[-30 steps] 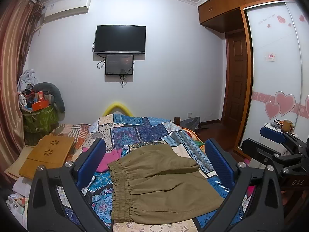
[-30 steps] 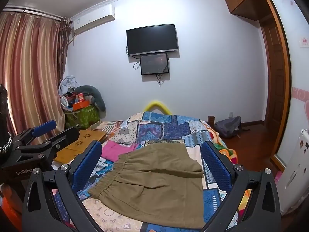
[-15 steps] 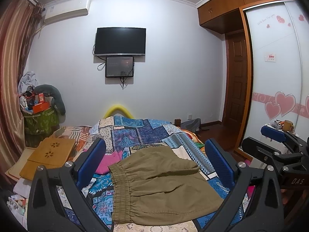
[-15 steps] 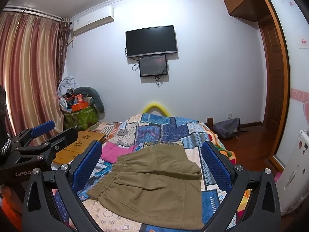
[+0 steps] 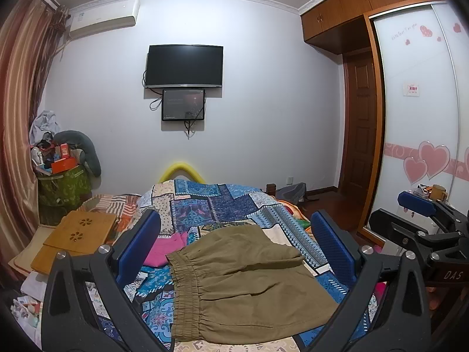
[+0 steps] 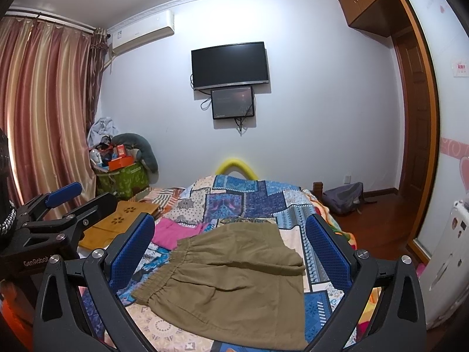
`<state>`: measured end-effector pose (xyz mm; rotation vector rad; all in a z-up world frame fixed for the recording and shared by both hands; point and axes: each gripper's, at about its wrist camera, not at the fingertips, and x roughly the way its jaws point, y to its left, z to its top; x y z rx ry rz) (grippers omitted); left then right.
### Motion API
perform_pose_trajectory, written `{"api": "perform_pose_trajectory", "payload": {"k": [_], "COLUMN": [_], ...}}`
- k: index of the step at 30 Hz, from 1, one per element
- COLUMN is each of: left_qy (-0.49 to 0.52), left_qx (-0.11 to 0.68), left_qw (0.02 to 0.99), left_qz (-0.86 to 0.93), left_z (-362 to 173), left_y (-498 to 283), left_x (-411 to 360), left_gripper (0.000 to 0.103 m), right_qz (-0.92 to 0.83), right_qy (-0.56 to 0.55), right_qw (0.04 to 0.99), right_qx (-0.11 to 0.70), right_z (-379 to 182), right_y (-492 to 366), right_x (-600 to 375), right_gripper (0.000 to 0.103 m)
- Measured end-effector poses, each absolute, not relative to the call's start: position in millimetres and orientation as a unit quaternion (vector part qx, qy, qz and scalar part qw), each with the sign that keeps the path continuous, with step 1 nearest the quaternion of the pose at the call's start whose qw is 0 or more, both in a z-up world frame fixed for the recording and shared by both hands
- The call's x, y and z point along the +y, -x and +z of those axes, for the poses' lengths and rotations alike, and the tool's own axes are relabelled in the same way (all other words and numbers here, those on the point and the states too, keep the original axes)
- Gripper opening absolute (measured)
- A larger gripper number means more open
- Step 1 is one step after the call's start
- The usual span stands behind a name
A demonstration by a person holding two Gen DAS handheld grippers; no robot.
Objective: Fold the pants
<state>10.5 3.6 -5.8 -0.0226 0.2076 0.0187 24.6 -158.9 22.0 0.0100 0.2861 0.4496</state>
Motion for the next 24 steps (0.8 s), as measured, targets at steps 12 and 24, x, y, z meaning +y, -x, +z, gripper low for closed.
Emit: {"api": "perform_pose_trajectory", "payload": {"k": [12,24], "left_qy": [0.01,0.009], "left_qx": [0.103,0.103], "left_qw": [0.995,0.995], "left_qz": [0.012,0.013], "left_z": [-7.1,-6.1], "left_y": [-11.1,-12.8], "left_x": [2.5,2.3], "left_gripper": [0.103,0.103], "right_qz": [0.222,0.22], "right_qy": [-0.006,-0.008], "right_qw": [0.965,0.965], "right_qx": [0.14,0.142], "right_z": [22.4,22.7], "right_y": [-23.0,-23.6], "right_x": [-159.6,-160.1], "right_gripper": [0.102,0.102]}}
